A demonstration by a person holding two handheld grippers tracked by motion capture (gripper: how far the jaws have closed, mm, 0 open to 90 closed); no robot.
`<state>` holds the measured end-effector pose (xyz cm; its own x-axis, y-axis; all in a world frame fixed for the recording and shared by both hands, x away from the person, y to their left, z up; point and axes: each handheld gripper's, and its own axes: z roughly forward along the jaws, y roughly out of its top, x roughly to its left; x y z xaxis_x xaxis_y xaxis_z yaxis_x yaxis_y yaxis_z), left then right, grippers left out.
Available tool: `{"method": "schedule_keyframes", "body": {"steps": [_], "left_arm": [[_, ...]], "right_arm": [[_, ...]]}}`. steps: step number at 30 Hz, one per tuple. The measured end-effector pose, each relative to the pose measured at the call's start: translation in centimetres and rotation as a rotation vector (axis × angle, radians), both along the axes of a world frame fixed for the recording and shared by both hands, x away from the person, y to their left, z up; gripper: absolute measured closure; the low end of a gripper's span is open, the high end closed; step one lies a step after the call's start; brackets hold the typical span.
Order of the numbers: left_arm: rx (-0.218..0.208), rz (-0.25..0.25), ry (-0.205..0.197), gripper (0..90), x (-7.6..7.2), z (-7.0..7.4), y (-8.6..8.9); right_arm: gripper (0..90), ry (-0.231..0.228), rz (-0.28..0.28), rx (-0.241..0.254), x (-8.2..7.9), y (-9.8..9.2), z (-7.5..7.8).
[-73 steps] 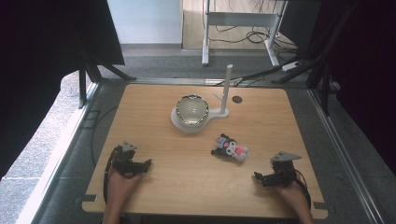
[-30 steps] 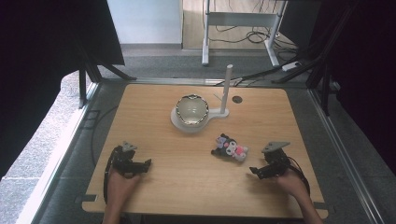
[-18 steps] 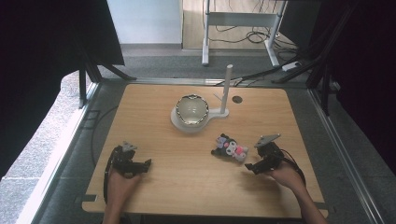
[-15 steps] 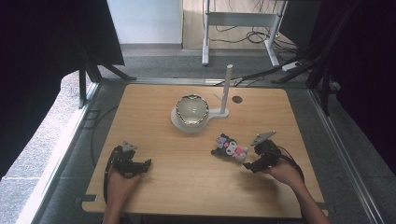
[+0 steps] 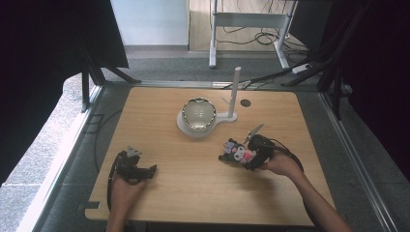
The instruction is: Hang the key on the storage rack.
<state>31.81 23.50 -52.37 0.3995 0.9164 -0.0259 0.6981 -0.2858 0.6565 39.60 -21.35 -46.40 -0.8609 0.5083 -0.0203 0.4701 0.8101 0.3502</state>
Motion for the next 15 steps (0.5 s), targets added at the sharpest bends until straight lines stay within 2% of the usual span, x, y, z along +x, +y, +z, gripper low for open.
{"method": "schedule_keyframes", "body": {"steps": [5,9,10,12,13,14,15], "left_arm": [[0.000,0.000,0.000,0.0,0.0,0.0,0.0],[0.000,0.000,0.000,0.0,0.0,0.0,0.0],[0.000,0.000,0.000,0.0,0.0,0.0,0.0],[0.000,0.000,0.000,0.0,0.0,0.0,0.0],[0.000,0.000,0.000,0.0,0.0,0.0,0.0],[0.000,0.000,0.000,0.0,0.0,0.0,0.0],[0.000,0.000,0.000,0.0,0.0,0.0,0.0]], "right_arm": [[15.8,0.036,0.017,-0.069,1.2,1.6,-0.4],[20.5,0.059,0.027,-0.097,1.7,2.5,-0.6],[27.0,0.070,0.044,-0.132,1.9,3.1,-0.8],[35.1,0.080,0.056,-0.166,2.0,3.6,-1.1],[38.8,0.081,0.067,-0.188,2.0,3.8,-1.2],[38.8,0.081,0.067,-0.188,2.0,3.8,-1.2],[42.8,0.071,0.084,-0.222,2.0,4.2,-1.3]]}}
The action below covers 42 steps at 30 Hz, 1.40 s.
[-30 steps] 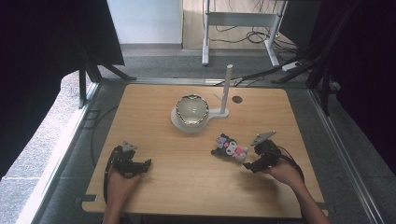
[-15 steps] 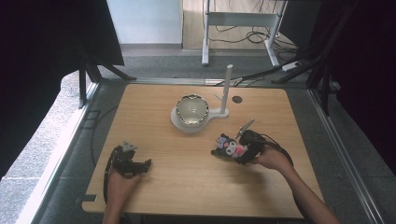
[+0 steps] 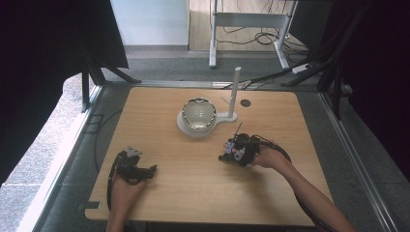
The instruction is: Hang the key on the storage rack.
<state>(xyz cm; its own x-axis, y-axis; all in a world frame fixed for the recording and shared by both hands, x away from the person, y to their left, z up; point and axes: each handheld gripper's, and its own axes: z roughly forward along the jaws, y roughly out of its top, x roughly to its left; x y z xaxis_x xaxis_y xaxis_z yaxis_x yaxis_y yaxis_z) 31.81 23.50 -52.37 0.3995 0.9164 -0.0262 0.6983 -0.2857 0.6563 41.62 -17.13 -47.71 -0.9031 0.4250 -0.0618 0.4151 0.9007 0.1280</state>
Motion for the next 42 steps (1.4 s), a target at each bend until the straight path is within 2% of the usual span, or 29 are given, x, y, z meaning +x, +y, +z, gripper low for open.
{"method": "schedule_keyframes", "body": {"steps": [2,6,12,18,19,22,23,26,29,31,34,35,39,42], "left_arm": [[0.000,0.000,0.000,0.0,0.0,0.0,0.0],[0.000,0.000,0.000,0.0,0.0,0.0,0.0],[0.000,-0.001,0.000,0.0,0.0,0.0,0.0],[0.000,0.000,0.000,0.0,0.0,0.0,0.0],[0.000,0.000,0.000,0.0,0.0,0.0,0.0],[0.000,0.000,-0.001,0.0,0.0,0.0,0.0],[0.000,0.000,0.000,0.0,0.0,0.0,0.0],[0.000,0.000,0.000,0.0,0.0,0.0,0.0],[0.000,0.000,-0.001,0.0,0.0,0.0,0.0],[0.000,0.000,0.000,0.0,0.0,0.0,0.0],[0.001,0.000,-0.001,0.0,0.0,0.0,0.0],[0.002,-0.001,-0.001,0.0,0.0,0.0,0.0],[0.000,-0.001,-0.002,0.0,0.0,0.0,0.0],[-0.001,0.000,-0.004,0.0,0.0,0.0,0.0]], "right_arm": [[44.3,-0.006,0.006,-0.007,0.0,0.1,0.2],[44.7,-0.011,0.006,0.016,0.1,-0.1,0.8],[44.6,-0.007,-0.006,0.080,0.7,-1.5,3.2],[44.5,-0.026,-0.012,0.095,1.2,-2.5,5.0],[44.5,-0.035,-0.007,0.102,1.4,-2.9,5.7],[44.5,-0.038,-0.011,0.112,1.6,-3.2,6.3],[44.3,-0.040,-0.029,0.128,2.0,-3.7,7.1],[44.3,-0.046,-0.044,0.146,2.5,-4.2,8.1],[44.3,-0.051,-0.054,0.153,2.8,-4.5,8.7],[44.3,-0.059,-0.068,0.164,3.2,-4.9,9.8],[44.4,-0.066,-0.069,0.165,3.5,-5.0,10.4],[44.4,-0.076,-0.076,0.170,3.8,-5.2,11.1],[44.4,-0.087,-0.084,0.184,4.3,-5.5,12.3],[44.4,-0.107,-0.094,0.180,4.9,-5.7,13.2]]}}
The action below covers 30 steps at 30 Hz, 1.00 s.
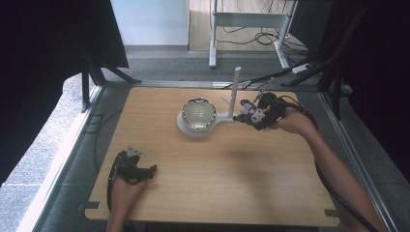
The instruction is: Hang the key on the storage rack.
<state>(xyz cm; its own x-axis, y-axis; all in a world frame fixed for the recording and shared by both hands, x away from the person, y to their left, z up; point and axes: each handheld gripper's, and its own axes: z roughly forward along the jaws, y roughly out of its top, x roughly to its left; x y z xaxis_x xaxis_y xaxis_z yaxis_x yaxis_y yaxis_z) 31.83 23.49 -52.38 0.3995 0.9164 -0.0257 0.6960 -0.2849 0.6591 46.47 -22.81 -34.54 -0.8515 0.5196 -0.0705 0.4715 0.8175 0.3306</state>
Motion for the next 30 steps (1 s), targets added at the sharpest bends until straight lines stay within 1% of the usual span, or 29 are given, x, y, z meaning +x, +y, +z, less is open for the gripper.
{"method": "schedule_keyframes", "body": {"steps": [1,2,6,9,12,19,20,21,25,30], "left_arm": [[0.000,0.000,0.000,0.0,0.0,0.0,0.0],[0.000,0.000,0.000,0.0,0.0,0.0,0.0],[0.000,0.000,0.000,0.0,0.0,0.0,0.0],[-0.001,0.001,0.000,0.0,0.0,0.0,0.0],[-0.001,0.000,0.001,0.0,0.0,0.0,0.0],[-0.001,-0.001,0.003,0.0,0.0,0.0,0.0],[-0.001,-0.001,0.003,0.0,0.0,0.0,0.0],[0.000,-0.001,0.003,0.0,0.0,0.0,0.0],[-0.001,-0.001,0.003,0.0,0.0,0.0,0.0],[0.000,-0.001,0.003,0.0,0.0,0.0,0.0]], "right_arm": [[44.4,0.000,0.000,0.000,0.0,0.0,0.0],[44.4,-0.014,-0.014,0.000,0.4,-0.2,0.7],[44.4,-0.032,-0.034,-0.006,1.2,-0.6,1.6],[44.4,-0.038,-0.040,0.012,1.7,-0.9,2.3],[44.4,-0.052,-0.048,0.013,2.1,-1.2,3.0],[44.4,-0.081,-0.092,0.019,3.2,-1.9,4.7],[44.4,-0.081,-0.092,0.019,3.2,-1.9,4.7],[44.4,-0.083,-0.097,0.031,3.6,-2.2,5.1],[44.4,-0.094,-0.099,0.038,4.0,-2.4,5.6],[44.4,-0.115,-0.102,0.033,4.6,-2.1,6.3]]}}
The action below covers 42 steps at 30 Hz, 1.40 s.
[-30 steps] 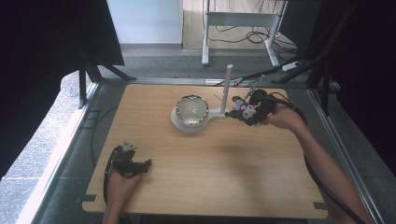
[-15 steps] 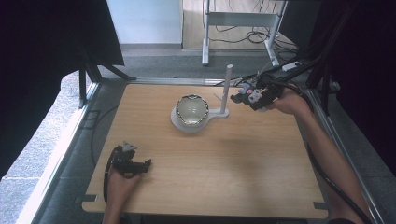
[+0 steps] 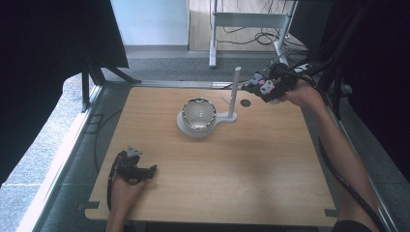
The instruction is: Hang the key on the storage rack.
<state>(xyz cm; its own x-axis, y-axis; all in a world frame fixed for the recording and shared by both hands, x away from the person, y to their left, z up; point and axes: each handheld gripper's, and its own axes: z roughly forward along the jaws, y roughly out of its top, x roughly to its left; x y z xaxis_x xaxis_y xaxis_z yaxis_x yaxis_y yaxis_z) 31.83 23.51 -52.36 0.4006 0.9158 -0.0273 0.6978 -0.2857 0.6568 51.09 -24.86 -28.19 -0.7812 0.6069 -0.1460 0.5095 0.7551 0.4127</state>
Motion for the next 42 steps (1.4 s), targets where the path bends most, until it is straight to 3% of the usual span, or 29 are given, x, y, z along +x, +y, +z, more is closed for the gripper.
{"method": "schedule_keyframes", "body": {"steps": [12,19,26,30,42], "left_arm": [[0.000,0.000,0.000,0.0,0.0,0.0,0.0],[0.000,-0.001,0.000,0.0,0.0,0.0,0.0],[0.000,0.000,0.000,0.0,0.0,0.0,0.0],[-0.001,0.001,-0.003,0.0,0.0,0.0,0.0],[0.000,0.002,-0.003,0.0,0.0,0.0,0.0]], "right_arm": [[44.4,-0.031,-0.008,0.004,1.7,1.4,0.5],[44.4,-0.022,0.017,0.030,1.5,2.7,0.6],[44.4,0.012,0.035,0.026,1.0,3.6,-0.6],[44.4,0.042,0.059,0.021,0.8,4.1,-2.1],[44.4,0.094,0.054,0.017,1.1,4.6,-5.5]]}}
